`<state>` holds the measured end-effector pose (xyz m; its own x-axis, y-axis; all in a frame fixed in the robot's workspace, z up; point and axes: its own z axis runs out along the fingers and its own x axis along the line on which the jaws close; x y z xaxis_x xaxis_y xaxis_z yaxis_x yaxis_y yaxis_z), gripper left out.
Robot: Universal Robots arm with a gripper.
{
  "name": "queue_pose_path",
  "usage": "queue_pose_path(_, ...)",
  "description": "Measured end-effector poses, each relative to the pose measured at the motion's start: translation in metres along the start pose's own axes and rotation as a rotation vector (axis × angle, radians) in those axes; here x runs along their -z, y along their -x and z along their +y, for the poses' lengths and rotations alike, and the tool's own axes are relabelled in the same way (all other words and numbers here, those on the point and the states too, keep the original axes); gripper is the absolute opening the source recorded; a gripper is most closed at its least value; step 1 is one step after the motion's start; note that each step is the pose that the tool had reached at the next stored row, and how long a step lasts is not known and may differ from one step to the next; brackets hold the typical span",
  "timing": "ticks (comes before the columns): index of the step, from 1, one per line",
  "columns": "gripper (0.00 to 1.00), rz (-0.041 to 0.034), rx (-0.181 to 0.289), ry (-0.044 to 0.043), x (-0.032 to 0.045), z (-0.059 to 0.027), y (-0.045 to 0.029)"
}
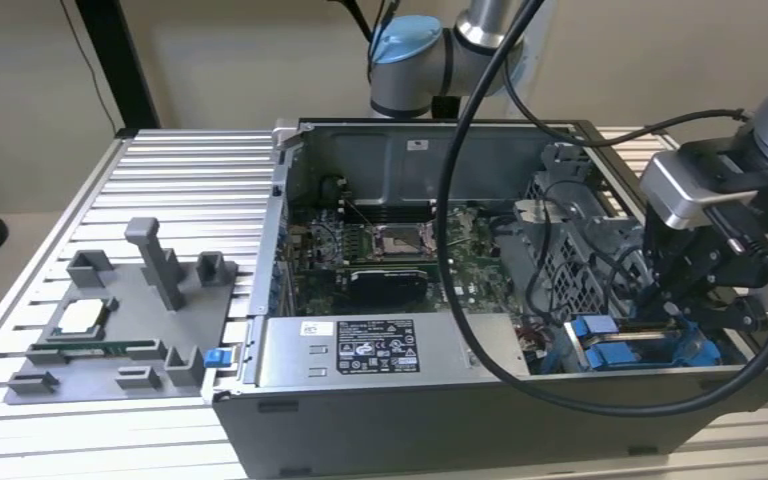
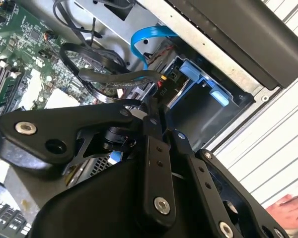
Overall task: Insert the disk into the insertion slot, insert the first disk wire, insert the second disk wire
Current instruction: 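Insert the second disk wire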
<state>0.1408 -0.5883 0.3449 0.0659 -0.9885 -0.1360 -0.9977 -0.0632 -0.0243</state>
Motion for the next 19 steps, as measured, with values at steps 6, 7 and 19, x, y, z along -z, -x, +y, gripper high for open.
queue_pose_path(6,0.00,0.0001,0.000,-0.0010,-0.0028,0.0000,0.0008)
queue_pose_path(7,0.00,0.0002,-0.001,-0.0012,-0.0033,0.0000,0.0009)
queue_pose_path(19,1.00,0.0030,-0.002,-0.0017,-0.0149,0.0003,-0.0001)
